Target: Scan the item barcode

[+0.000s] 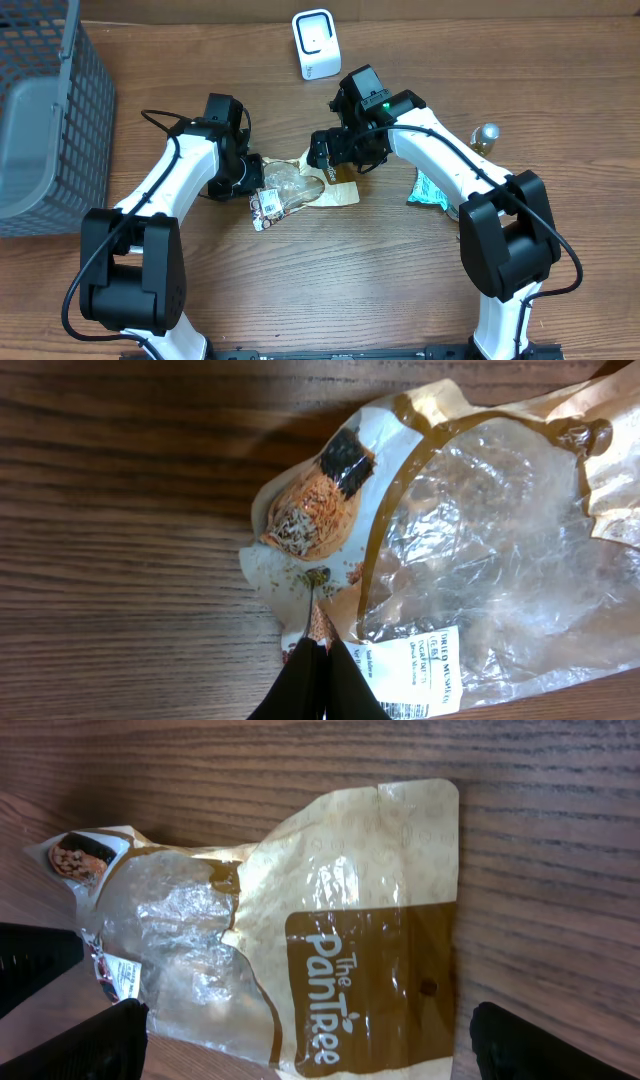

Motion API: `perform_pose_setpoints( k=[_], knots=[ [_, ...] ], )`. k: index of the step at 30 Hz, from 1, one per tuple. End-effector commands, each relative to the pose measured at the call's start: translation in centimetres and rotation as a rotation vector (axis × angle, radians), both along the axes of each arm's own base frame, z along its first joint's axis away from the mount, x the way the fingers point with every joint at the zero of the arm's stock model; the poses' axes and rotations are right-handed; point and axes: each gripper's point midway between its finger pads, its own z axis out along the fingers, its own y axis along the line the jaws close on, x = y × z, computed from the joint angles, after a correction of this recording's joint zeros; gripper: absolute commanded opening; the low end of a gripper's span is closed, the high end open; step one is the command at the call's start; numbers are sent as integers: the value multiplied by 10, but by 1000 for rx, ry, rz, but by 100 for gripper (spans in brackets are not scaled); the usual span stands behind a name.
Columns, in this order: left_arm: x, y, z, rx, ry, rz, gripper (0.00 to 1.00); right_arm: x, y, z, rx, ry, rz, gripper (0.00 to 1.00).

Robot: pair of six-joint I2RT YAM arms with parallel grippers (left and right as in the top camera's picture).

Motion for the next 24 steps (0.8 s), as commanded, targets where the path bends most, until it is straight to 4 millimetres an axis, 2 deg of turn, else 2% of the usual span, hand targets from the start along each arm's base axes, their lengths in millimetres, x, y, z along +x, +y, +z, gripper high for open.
perform_pose_setpoints(
  k=[1,5,14,19,24],
  knots=[
    [-5,-1,-7,-15,27,13,4,-4,-1,-19,-8,43,3,100],
    [-6,0,-12,-10,31,13,4,-9,6,-26,30,85,17,100],
    [-10,-1,-36,-6,89,13,4,-10,7,-30,27,94,19,100],
    [-11,-1,-40,-5,100,12,4,-15,9,-47,14,131,22,100],
    [-9,-1,-40,-7,93,7,4,-24,28,-54,127,202,55,99]
  ],
)
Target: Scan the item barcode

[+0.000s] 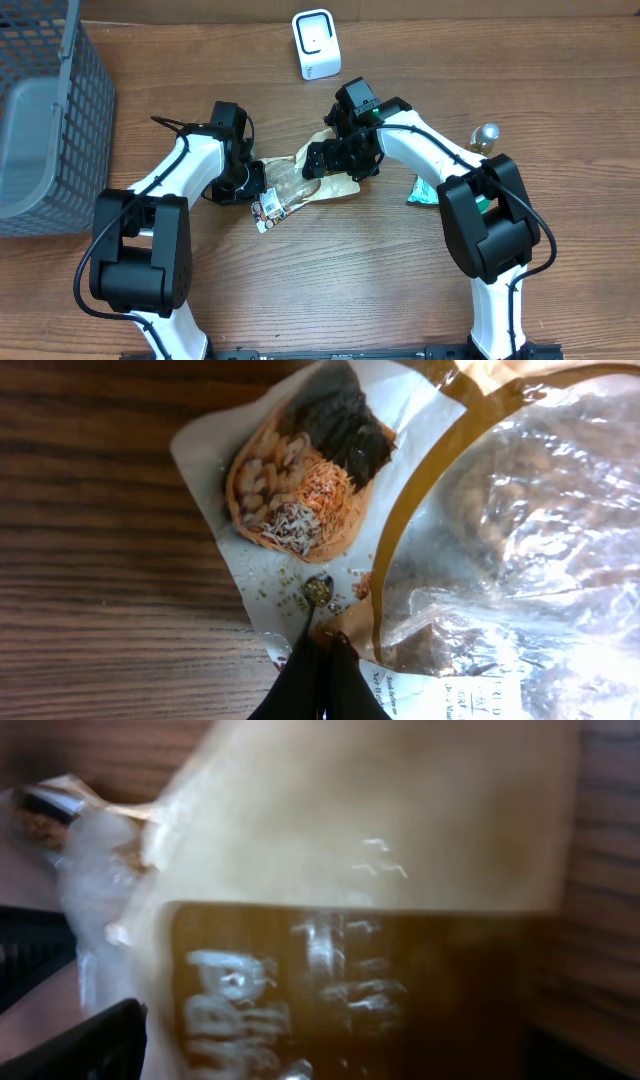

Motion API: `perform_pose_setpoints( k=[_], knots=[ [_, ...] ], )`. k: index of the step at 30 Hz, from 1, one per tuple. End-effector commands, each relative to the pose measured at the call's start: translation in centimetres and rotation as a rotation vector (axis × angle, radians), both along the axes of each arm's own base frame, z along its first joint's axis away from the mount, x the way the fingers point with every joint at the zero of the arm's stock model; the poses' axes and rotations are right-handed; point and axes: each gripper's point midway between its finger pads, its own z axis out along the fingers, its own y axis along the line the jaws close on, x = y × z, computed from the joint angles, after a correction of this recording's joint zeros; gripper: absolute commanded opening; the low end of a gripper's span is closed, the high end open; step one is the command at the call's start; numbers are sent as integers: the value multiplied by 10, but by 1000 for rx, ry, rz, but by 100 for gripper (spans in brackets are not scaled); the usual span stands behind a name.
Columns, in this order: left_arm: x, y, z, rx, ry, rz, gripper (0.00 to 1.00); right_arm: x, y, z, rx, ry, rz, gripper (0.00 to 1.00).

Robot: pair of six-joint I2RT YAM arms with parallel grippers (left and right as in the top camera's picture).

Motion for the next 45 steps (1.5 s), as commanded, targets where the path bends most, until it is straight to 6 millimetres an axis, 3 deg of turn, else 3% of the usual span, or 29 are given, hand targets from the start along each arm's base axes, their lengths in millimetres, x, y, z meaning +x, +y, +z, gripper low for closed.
perform_pose_setpoints(
  k=[1,6,14,20,29,36,41,45],
  knots=[
    [-4,-1,-8,-12,26,7,4,-13,17,-9,97,81,29,98],
    [-4,-1,-8,-12,26,6,4,-18,35,-1,220,118,58,89],
    [-3,-1,-8,-12,21,5,4,-18,43,6,281,123,74,61],
    [-2,-1,-8,-13,17,5,4,-18,42,12,326,141,74,60],
    [0,-1,-8,-14,9,5,4,-12,32,16,353,162,45,39],
    [1,-2,-5,-20,7,-5,4,-9,30,16,356,158,39,34],
    [14,-10,21,-107,-11,-62,4,-11,37,27,429,130,103,22],
    [35,-3,64,-140,-51,-65,4,-9,45,41,501,115,137,22]
  ],
)
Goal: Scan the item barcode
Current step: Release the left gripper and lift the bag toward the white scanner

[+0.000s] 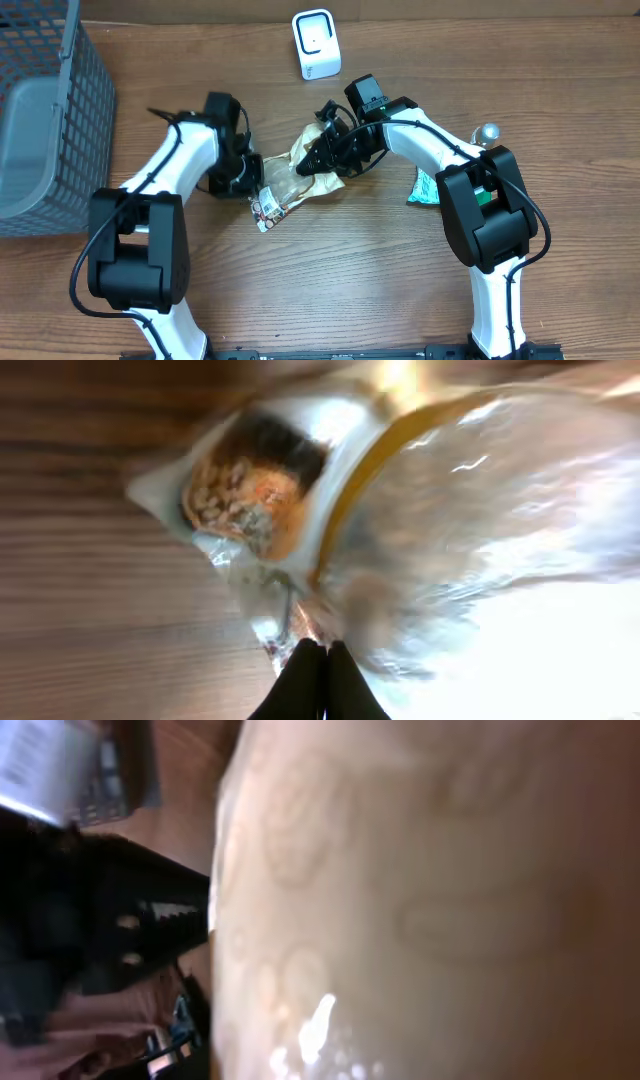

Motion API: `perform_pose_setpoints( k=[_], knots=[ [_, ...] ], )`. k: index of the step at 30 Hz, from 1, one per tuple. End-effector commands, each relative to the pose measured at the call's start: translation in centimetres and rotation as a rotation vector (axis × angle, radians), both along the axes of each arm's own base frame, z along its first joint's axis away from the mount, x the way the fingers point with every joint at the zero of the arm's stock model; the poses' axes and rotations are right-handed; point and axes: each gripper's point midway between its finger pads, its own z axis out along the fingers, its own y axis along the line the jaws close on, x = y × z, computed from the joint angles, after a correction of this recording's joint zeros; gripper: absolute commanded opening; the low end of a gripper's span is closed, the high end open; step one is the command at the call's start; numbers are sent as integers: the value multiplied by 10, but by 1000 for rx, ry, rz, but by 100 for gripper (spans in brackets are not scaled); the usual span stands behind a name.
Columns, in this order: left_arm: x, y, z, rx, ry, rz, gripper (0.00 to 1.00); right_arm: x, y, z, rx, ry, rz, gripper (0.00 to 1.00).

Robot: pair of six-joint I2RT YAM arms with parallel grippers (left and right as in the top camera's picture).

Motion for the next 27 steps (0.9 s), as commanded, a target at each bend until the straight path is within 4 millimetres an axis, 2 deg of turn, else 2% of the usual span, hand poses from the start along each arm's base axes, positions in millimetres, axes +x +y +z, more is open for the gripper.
perform_pose_setpoints(
  k=[1,4,6,9,11,14,17,18,19,20,22,23,27],
  knots=[
    [34,2,44,-65,-107,-23,4,2,7,15,91,-26,44,21],
    [49,14,91,-77,-166,12,4,7,10,24,110,-49,47,16],
    [60,20,123,-106,-230,30,4,10,13,37,150,-73,61,12],
    [78,35,170,-139,-365,68,4,10,19,69,266,-129,115,8],
    [87,51,191,-131,-437,108,4,10,22,96,353,-161,146,7],
    [97,74,208,-118,-501,166,4,14,23,131,443,-207,171,4],
    [100,95,210,-100,-522,208,6,19,22,163,514,-281,203,4],
    [101,103,209,-87,-523,223,15,21,21,171,523,-303,205,4],
    [100,110,208,-70,-520,237,32,25,21,180,531,-336,208,4],
    [100,115,206,-53,-519,248,43,28,21,188,540,-368,212,4],
    [98,126,204,-5,-514,266,61,36,21,205,561,-448,222,4],
    [98,129,203,12,-512,271,100,40,21,213,571,-487,228,4],
    [97,135,202,43,-509,278,100,59,24,240,619,-714,258,4]
  ],
)
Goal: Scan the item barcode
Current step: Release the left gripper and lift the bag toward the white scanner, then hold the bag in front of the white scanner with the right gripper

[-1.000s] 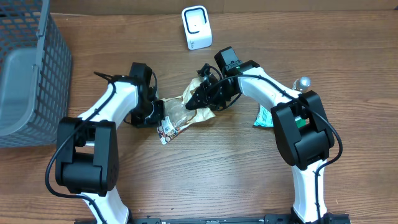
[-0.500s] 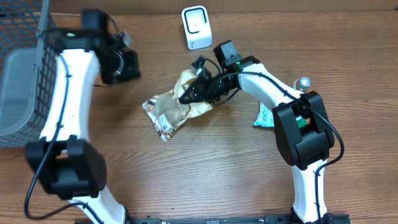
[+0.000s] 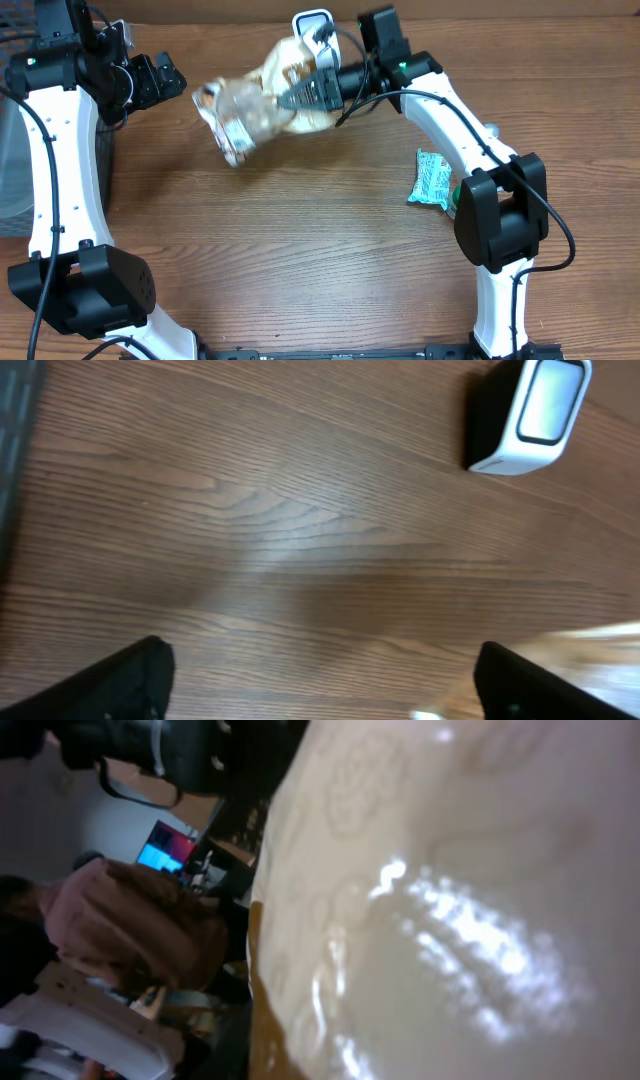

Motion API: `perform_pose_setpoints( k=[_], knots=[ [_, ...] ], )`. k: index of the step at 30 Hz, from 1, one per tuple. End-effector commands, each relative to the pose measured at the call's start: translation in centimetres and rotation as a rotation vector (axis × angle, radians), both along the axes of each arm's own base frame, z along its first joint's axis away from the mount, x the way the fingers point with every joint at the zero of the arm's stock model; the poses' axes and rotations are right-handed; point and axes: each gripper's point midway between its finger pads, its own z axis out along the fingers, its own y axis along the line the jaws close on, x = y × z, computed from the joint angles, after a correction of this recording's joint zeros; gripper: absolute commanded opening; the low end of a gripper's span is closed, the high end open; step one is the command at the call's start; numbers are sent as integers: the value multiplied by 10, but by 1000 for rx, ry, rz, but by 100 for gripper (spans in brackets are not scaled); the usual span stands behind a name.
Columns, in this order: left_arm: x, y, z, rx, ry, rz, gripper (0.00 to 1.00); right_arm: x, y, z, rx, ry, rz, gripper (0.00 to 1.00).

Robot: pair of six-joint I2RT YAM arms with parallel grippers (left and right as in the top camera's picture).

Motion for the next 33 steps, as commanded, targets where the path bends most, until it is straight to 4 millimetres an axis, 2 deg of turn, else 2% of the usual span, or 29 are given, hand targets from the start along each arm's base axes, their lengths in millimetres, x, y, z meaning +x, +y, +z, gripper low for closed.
perform_pose_setpoints(
  k=[1,8,11,16,20,26,33],
  knots=[
    [-1,7,4,45,-9,11,100,3,-3,57,83,-210,-1,4],
    [-1,7,4,44,-9,11,100,74,-7,69,0,-493,-336,4],
    [-1,7,4,45,-9,11,100,103,-17,73,-65,-647,-477,4],
    [-1,7,4,45,-9,11,100,139,-36,71,-222,-837,-666,4],
    [-1,7,4,45,-9,11,99,156,-46,61,-362,-988,-728,4],
    [-1,7,4,44,-9,11,99,169,-52,48,-525,-1174,-734,4],
    [-1,7,4,45,-9,11,100,189,-65,25,-666,-1244,-786,4]
  ],
)
